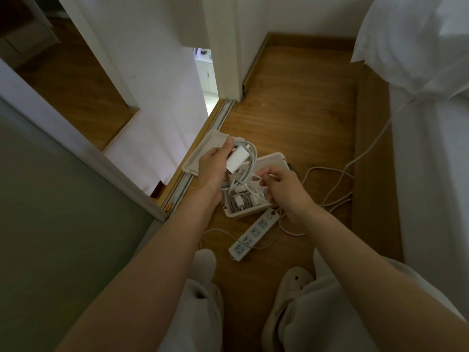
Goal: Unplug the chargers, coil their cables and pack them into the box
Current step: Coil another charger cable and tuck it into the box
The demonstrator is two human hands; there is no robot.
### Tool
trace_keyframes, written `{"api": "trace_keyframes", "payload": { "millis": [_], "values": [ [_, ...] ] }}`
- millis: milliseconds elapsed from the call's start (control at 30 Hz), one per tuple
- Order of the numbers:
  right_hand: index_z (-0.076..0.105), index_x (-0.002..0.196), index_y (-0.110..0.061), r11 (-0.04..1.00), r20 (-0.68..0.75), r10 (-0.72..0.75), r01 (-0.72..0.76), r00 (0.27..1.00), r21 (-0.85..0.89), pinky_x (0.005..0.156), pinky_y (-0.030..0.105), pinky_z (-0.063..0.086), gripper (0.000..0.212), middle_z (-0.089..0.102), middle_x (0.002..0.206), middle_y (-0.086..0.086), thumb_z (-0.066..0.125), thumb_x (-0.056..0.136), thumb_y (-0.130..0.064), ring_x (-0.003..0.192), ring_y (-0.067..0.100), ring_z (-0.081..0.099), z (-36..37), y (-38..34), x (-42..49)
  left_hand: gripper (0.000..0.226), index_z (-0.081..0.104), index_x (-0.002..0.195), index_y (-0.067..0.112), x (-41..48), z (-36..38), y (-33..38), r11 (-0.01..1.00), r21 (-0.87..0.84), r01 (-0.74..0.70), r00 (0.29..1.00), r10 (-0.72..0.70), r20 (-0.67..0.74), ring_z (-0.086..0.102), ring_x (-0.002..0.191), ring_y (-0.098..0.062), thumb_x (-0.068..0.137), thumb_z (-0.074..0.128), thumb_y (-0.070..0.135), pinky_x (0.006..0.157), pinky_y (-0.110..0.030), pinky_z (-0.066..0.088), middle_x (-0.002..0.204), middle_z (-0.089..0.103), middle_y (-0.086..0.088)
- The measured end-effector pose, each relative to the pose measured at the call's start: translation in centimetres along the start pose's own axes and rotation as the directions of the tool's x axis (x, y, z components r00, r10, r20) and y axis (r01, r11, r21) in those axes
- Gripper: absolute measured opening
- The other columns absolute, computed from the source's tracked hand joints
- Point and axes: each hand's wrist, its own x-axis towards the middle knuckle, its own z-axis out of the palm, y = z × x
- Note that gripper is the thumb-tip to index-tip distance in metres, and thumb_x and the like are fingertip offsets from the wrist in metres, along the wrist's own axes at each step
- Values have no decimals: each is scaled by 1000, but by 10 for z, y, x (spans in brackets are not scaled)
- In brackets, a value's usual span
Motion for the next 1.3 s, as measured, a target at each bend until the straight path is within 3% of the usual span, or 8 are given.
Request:
{"api": "trace_keyframes", "payload": {
  "millis": [267,467,633,800,933,1067,1167,1300],
  "values": [
    [57,84,-14,893,328,71,-207,942,401,47,14,33,31,46,68,-1,32,101,-7,51,6,35,-1,5,-1,35,64,96,9,-2,-11,3,901,-276,335,921,-251,299,62,66,-18,92,54,43,61,-28,54,80,63,-8],
    [58,80,-19,998,145,-38,30,989,51,46,13,35,32,48,68,-2,36,99,-5,53,7,38,5,8,0,37,67,97,12,0,-13,4,998,51,-23,997,26,-70,68,90,-31,89,59,46,80,-44,55,99,70,-15],
    [59,85,-16,933,239,-36,-53,970,355,57,21,34,29,49,71,2,35,100,-7,56,8,39,11,9,-8,34,66,96,10,-3,-15,2,935,-187,300,929,-242,280,63,60,-16,90,57,42,55,-25,54,77,66,-7],
    [56,109,-8,976,43,-180,173,983,133,75,41,55,16,66,96,21,50,95,-10,77,24,62,18,9,-10,33,66,84,10,-11,-2,-6,951,-188,245,944,-190,269,62,48,-13,91,56,40,42,-19,47,64,65,-3],
    [39,123,-17,952,-104,-238,253,966,174,78,49,55,28,67,97,12,43,97,-7,84,27,68,24,9,-16,32,68,84,10,-9,7,-11,992,-103,73,995,-66,71,62,57,-17,92,56,39,51,-25,51,75,67,-8],
    [39,125,-36,893,-105,-424,435,899,118,75,29,53,30,60,107,2,32,101,-20,90,17,63,30,8,-26,34,69,96,10,-6,13,-11,990,-129,60,998,-61,0,66,76,-22,92,55,41,65,-31,55,94,70,-10],
    [50,111,-32,886,-48,-462,458,886,-69,69,13,44,15,57,99,-5,46,96,-30,85,1,57,27,9,-23,30,68,90,14,-3,14,-15,997,-74,33,997,-38,-66,65,98,-27,91,57,42,90,-45,52,104,69,-12],
    [52,93,-25,923,-44,-384,383,922,-20,59,20,50,14,54,77,-8,63,87,-18,65,2,56,21,6,-18,33,66,95,10,-6,15,-19,1000,-16,-13,996,12,-93,66,96,-29,91,55,41,88,-48,53,101,68,-12]
  ]
}}
